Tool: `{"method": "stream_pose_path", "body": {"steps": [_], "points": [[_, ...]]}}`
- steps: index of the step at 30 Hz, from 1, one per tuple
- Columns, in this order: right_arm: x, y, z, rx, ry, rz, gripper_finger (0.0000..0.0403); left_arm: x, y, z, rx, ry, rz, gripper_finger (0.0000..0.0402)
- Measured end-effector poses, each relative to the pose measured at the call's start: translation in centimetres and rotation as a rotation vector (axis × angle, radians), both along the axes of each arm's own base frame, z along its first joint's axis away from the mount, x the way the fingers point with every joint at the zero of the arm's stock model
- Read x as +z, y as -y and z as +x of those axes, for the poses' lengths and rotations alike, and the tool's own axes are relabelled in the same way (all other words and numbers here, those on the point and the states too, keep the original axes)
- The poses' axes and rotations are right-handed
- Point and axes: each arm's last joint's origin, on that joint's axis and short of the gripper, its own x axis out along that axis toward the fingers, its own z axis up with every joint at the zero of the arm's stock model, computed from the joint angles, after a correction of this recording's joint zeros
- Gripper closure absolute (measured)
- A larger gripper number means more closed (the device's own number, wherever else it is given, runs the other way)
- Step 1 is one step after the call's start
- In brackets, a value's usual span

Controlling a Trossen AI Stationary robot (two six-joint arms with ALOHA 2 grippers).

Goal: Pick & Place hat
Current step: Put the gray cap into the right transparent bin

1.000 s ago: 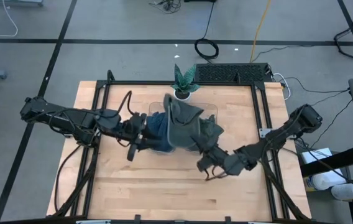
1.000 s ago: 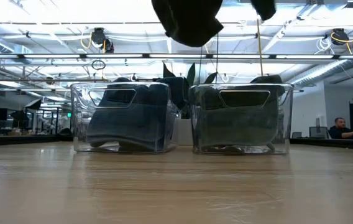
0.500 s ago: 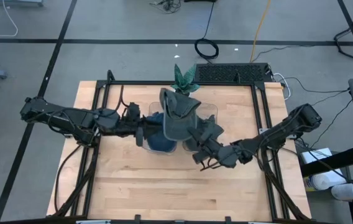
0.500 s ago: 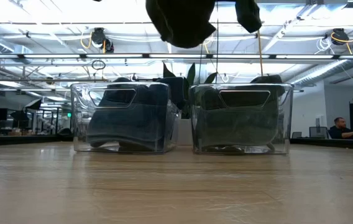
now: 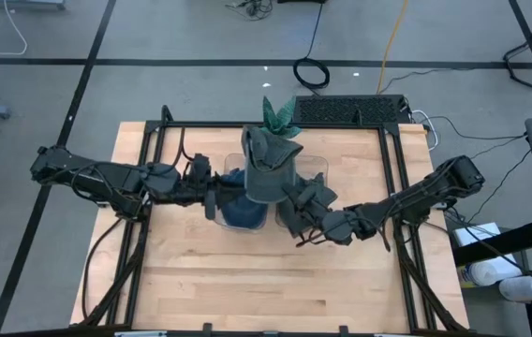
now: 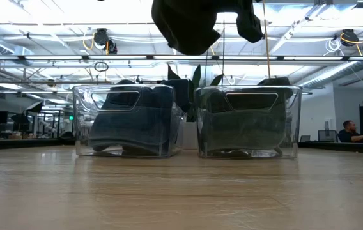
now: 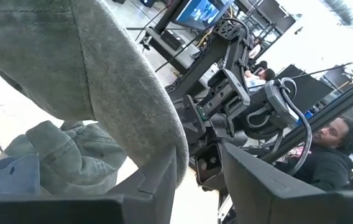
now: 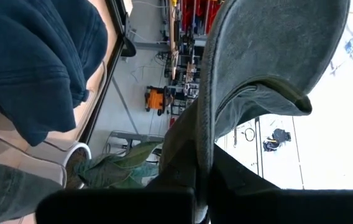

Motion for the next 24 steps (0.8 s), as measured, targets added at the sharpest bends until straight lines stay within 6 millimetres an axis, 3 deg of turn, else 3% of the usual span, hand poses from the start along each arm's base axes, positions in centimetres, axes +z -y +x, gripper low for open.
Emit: {"method": "stream_pose_path", "body": {"steps": [10, 15, 19, 24], "points": [[-0.1, -0.2, -0.1, 0.01, -0.009, -0.002, 0.0403, -1.6, -1.2, 1.0, 0.096, -0.104, -0.008, 0.0196], [-0.2, -0.6, -0.1, 0.061, -0.014, 0.005, 0.0403, -2.2, -1.8, 1.7, 0.129, -0.12, -0.052, 0.0182], [-0.2, -0.7, -0.1, 0.054, -0.009, 0.013, 0.0403, -2.5, -2.1, 2.1, 0.118, -0.138, -0.056, 0.0199], [-0.2, -0.7, -0.1, 0.055, 0.016, 0.043, 0.0401, -2.7, -2.3, 2.0, 0.108, -0.161, -0.062, 0.0276]]}}
